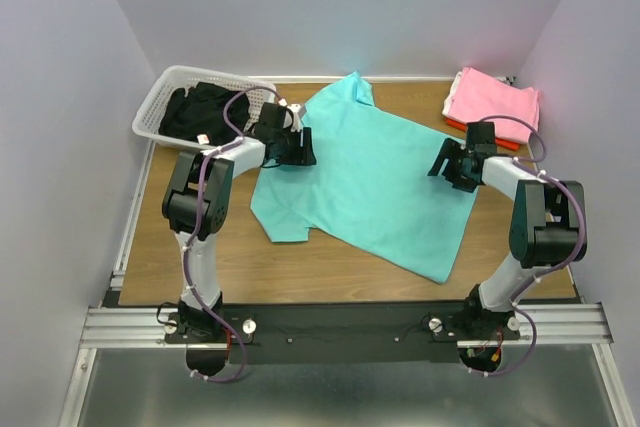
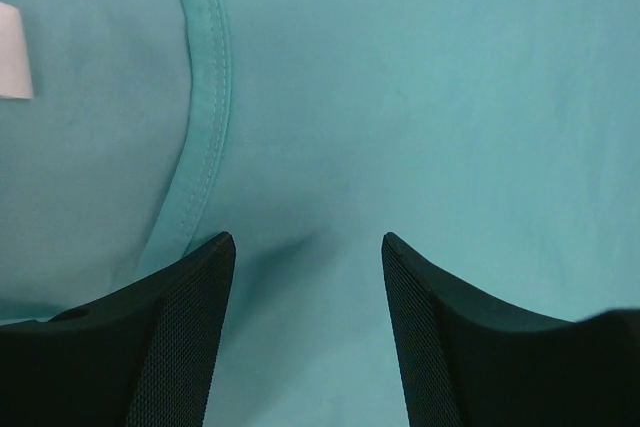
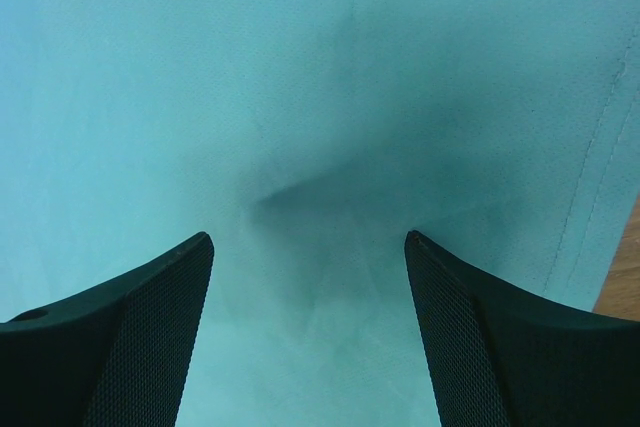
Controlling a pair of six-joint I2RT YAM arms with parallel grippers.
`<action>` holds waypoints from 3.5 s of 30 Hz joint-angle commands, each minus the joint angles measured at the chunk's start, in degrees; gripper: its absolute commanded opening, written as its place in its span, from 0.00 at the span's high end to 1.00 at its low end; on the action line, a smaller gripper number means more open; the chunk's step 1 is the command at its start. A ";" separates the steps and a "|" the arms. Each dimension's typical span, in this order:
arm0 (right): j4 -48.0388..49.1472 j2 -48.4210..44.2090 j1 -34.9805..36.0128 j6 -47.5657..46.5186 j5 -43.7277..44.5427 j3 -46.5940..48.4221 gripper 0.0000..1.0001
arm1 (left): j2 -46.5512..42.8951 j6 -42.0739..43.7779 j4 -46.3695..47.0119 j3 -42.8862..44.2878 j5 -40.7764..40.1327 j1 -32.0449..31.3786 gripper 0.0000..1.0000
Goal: Fold and stack the t-shirts
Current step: Flatten the tshirt out
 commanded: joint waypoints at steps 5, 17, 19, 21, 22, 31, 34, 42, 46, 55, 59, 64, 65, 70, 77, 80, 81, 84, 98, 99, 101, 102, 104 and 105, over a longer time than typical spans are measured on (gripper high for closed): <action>-4.98 3.76 -1.16 4.24 7.30 -0.20 0.15 | 5.53 0.98 -1.50 3.79 -1.05 -1.42 0.32; -9.02 3.40 -6.26 4.07 12.05 3.22 0.13 | 13.10 0.63 -2.99 14.86 2.64 -4.24 0.32; -9.63 3.76 -6.26 3.37 11.18 5.06 0.13 | 12.49 0.63 -3.25 15.74 2.12 -4.33 0.32; -9.90 4.11 -6.26 2.58 9.25 6.90 0.13 | 10.21 1.15 -4.04 17.15 0.63 -4.33 0.32; -9.99 4.11 -6.35 2.57 9.24 6.92 0.13 | 9.07 1.16 -4.48 17.16 0.62 -4.33 0.32; -9.90 3.23 -6.17 -2.17 6.25 11.05 0.14 | -12.99 -0.95 -4.05 6.71 -4.03 -3.62 0.28; -9.90 0.95 -5.74 -2.61 5.38 11.14 0.14 | -18.60 -2.09 -4.92 -0.84 -4.65 -2.92 0.28; -10.08 -3.01 4.00 0.54 4.49 8.85 0.16 | -27.06 -1.30 -6.07 -18.94 -7.73 1.99 0.27; -9.99 -1.26 9.90 2.74 4.49 9.11 0.16 | -28.03 -0.86 -6.77 -23.09 -8.08 3.23 0.27; -9.99 4.28 14.83 4.33 2.91 12.01 0.16 | -27.95 -1.48 -5.46 -27.58 -5.97 5.61 0.28; -9.99 5.16 14.74 3.98 3.18 11.75 0.16 | -25.58 -1.22 -4.84 -27.93 -2.73 5.52 0.28; -9.99 5.52 14.75 3.98 3.70 11.05 0.16 | -25.05 -1.30 -2.99 -29.43 -0.08 5.61 0.29; -9.99 5.52 14.83 3.98 3.79 11.05 0.16 | -24.96 -1.39 -2.99 -29.51 0.35 5.61 0.29; -9.99 5.43 14.75 3.63 3.88 10.70 0.16 | -23.82 -1.83 -2.20 -30.30 2.73 5.61 0.29; -10.08 5.43 14.83 2.40 3.88 10.17 0.16 | -22.59 -4.38 1.31 -31.71 5.28 5.43 0.30; -9.99 6.13 14.75 1.70 3.62 9.73 0.16 | -21.01 -5.43 2.89 -31.45 6.94 4.99 0.35; -9.99 6.39 14.83 1.69 3.53 9.56 0.16 | -20.39 -5.61 3.68 -31.19 7.21 4.64 0.38; -10.08 7.09 14.75 1.78 3.70 9.20 0.16 | -19.78 -7.01 4.65 -30.83 8.18 4.20 0.60; -12.27 10.26 14.74 1.61 7.83 9.81 0.16 | -35.41 -5.78 -20.47 -22.75 -5.35 4.90 0.92; -12.36 10.87 14.74 1.61 7.83 9.99 0.16 | -36.37 -6.05 -21.44 -22.40 -5.62 5.16 0.86; -12.71 11.40 14.74 1.43 7.92 10.34 0.16 | -39.45 -6.92 -24.34 -22.22 -6.05 5.52 0.80; -12.80 11.75 14.74 1.34 7.92 10.52 0.16 | -40.42 -7.28 -26.00 -22.31 -6.84 5.87 0.74; -12.98 12.11 14.66 1.17 7.83 10.78 0.16 | -42.97 -7.72 -27.33 -22.39 -7.72 6.04 0.68; -13.07 12.28 14.74 0.99 7.83 10.87 0.16 | -43.67 -8.15 -27.77 -22.57 -8.25 6.13 0.63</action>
